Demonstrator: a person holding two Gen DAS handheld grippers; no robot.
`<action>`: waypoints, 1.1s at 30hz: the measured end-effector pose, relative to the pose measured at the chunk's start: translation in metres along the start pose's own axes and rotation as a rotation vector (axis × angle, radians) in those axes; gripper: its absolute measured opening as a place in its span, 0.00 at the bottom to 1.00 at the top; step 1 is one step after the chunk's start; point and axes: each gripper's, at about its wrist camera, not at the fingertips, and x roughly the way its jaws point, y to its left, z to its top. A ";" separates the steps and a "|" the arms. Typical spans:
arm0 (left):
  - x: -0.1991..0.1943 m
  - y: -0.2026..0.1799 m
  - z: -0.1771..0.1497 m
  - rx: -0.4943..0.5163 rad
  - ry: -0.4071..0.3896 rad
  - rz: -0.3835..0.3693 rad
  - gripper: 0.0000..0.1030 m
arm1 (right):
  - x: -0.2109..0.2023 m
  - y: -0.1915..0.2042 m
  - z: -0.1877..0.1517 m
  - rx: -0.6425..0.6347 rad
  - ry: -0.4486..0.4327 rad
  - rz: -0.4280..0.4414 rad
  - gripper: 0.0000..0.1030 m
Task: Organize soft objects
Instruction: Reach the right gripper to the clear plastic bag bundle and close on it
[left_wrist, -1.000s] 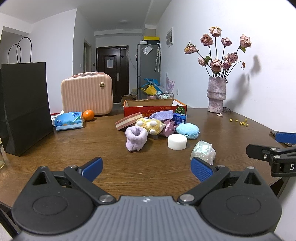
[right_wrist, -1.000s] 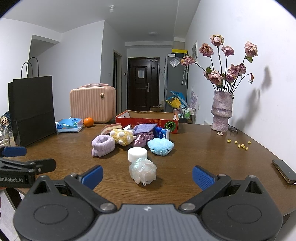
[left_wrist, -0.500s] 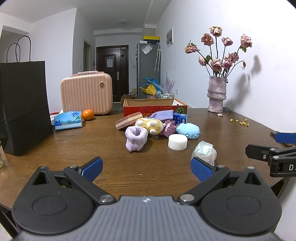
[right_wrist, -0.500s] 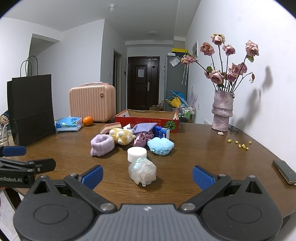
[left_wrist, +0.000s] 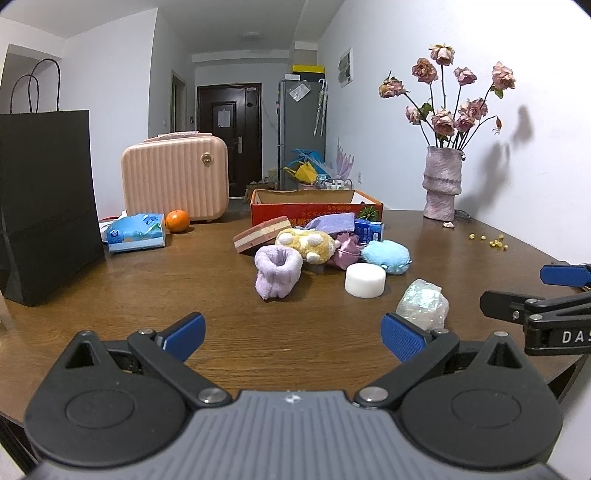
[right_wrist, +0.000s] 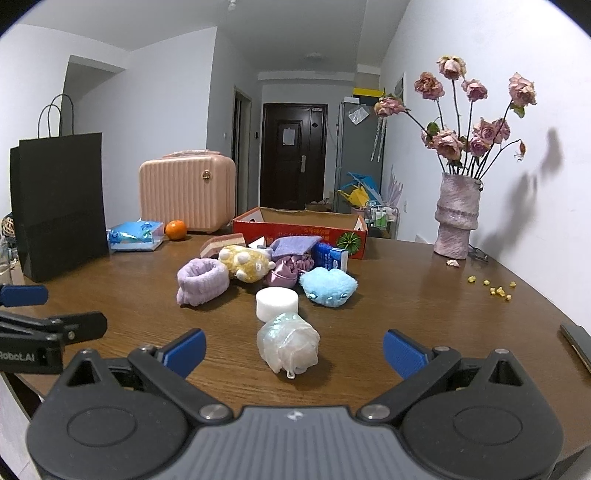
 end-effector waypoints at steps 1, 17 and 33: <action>0.003 0.001 0.000 -0.001 0.002 0.002 1.00 | 0.004 0.000 0.000 -0.002 0.002 0.005 0.99; 0.048 0.011 0.000 -0.036 0.021 0.027 1.00 | 0.070 -0.006 -0.003 0.002 0.088 0.020 0.95; 0.092 0.019 0.001 -0.053 0.076 0.050 1.00 | 0.133 -0.008 -0.008 -0.001 0.190 0.057 0.70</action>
